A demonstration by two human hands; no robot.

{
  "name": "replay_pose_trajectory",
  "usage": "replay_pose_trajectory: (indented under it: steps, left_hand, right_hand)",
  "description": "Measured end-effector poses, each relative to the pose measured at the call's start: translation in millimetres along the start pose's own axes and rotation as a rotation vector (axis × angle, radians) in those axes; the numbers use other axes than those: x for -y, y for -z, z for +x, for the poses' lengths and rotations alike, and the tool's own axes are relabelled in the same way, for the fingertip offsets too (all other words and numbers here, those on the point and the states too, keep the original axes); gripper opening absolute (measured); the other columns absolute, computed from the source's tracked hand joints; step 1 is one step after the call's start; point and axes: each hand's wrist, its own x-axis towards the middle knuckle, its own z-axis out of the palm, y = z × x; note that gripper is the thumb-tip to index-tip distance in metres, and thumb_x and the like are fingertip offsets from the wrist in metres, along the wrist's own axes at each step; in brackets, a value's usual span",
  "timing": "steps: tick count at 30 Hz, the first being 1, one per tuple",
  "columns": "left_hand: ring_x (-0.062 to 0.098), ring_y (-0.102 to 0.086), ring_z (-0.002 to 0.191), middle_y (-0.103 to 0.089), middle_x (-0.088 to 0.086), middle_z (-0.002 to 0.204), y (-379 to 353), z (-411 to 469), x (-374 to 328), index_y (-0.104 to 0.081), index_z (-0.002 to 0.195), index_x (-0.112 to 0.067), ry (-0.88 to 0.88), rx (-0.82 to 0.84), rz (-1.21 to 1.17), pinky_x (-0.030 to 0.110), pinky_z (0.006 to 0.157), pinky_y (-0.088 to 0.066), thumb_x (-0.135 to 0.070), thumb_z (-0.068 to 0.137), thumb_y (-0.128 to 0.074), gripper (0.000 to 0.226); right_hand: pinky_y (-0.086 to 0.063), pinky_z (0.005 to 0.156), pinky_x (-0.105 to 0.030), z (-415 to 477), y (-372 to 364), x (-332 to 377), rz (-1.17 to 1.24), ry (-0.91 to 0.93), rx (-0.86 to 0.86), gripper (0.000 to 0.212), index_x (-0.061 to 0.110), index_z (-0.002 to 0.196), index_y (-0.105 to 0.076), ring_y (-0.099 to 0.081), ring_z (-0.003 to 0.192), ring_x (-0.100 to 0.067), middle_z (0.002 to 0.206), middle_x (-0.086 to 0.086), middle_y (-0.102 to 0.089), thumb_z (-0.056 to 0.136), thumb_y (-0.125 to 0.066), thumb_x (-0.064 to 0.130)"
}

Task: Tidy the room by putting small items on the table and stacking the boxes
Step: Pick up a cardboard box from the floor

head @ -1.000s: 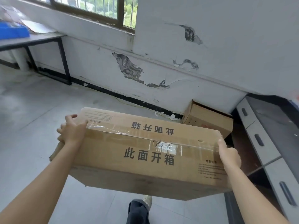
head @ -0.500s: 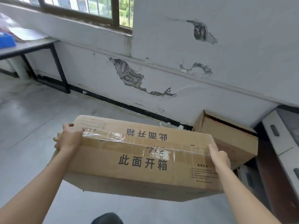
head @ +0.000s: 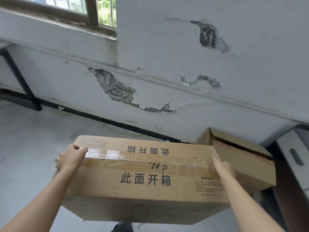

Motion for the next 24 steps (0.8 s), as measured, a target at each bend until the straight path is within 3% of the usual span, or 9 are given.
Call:
replay_pose_trajectory:
  steps: [11,19,24]
  left_hand:
    - [0.04,-0.043,0.118,-0.049,0.025,0.124,-78.0,92.5,-121.9,-0.048,0.119,-0.012,-0.052,0.105,0.122,0.045,0.099,-0.034,-0.034,0.08,-0.051,0.045]
    - [0.039,-0.049,0.11,-0.053,0.022,0.117,-162.0,132.7,-218.8,-0.046,0.114,-0.008,0.062,0.033,0.18,0.044,0.098,-0.031,-0.026,0.083,-0.046,0.035]
    - [0.04,-0.054,0.101,-0.058,0.023,0.11,-210.8,158.7,-258.8,-0.046,0.108,-0.005,0.136,0.047,0.155,0.043,0.089,-0.042,-0.033,0.078,-0.051,0.042]
  right_hand:
    - [-0.036,0.1,-0.044,103.3,-9.0,51.1,0.159,-0.151,-0.02,0.064,-0.007,0.133,-0.042,-0.045,0.123,-0.04,0.134,-0.023,-0.048,0.095,-0.044,0.045]
    - [-0.029,0.109,-0.046,243.8,-22.2,97.2,0.298,-0.15,0.132,0.069,-0.002,0.142,-0.03,-0.035,0.133,-0.037,0.146,-0.02,-0.035,0.094,-0.048,0.043]
    - [-0.029,0.111,-0.045,322.5,-25.7,111.8,0.276,-0.167,0.196,0.067,0.006,0.145,-0.03,-0.033,0.136,-0.034,0.15,-0.014,-0.031,0.094,-0.046,0.045]
